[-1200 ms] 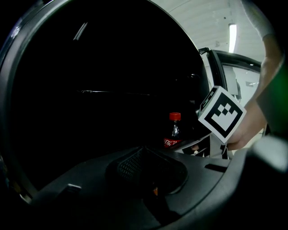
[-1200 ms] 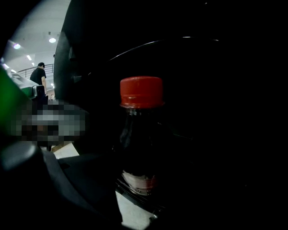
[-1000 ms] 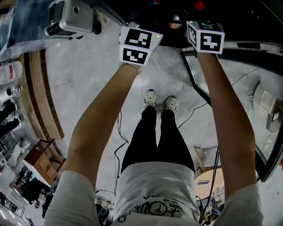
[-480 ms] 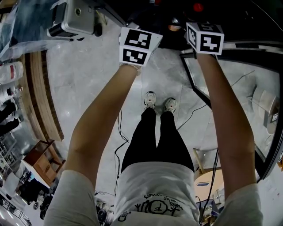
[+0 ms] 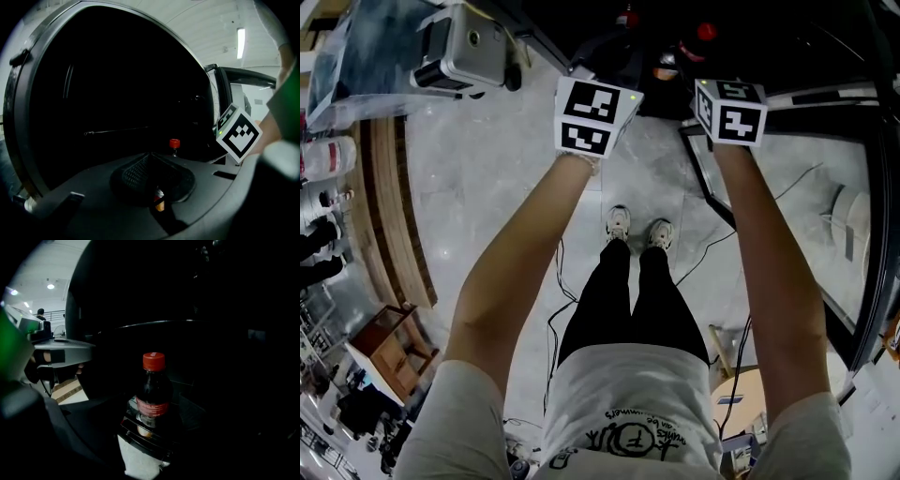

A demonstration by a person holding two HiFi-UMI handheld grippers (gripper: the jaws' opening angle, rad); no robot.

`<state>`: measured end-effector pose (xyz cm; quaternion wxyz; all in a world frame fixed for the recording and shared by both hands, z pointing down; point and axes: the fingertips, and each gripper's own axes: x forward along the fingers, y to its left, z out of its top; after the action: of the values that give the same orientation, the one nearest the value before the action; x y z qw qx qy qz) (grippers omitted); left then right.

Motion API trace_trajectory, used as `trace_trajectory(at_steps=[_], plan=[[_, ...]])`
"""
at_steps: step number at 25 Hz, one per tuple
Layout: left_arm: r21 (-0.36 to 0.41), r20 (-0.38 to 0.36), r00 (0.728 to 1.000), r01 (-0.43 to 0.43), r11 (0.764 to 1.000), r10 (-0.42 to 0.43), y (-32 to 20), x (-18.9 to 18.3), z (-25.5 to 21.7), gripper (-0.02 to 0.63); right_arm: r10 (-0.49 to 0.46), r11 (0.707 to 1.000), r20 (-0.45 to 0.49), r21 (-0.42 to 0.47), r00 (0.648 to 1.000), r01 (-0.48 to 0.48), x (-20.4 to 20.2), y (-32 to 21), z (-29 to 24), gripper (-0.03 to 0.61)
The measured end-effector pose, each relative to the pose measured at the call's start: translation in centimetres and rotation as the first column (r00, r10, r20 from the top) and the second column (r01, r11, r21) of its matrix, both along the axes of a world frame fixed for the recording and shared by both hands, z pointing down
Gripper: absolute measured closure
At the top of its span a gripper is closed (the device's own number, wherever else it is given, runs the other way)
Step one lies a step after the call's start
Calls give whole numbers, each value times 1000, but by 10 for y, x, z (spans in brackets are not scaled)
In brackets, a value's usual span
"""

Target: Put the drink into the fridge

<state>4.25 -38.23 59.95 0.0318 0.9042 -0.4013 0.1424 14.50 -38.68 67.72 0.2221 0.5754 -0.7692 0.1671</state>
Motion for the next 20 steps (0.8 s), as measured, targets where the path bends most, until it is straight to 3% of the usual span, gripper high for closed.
trace_trajectory(at_steps=[5,10,16,20], plan=[[15,-18,1000,-15,1000,15,9,1,-25,591,-20,1000,15,18,1000,20,-1,15,-17,278],[2,-85,996,1,1000,-1,15,-8,-50,591,-77,996,7,43,997,76,-14,36,-40,333],[7,-139,990,30,1000,-29,26,-21,-86,591,-64,995,43,79,997,61,-16,61,-75,394],[25,-125,992,3,1000,0,44,-17,-104,591,-80,991,42,112,996,75,-19,75,-102,417]])
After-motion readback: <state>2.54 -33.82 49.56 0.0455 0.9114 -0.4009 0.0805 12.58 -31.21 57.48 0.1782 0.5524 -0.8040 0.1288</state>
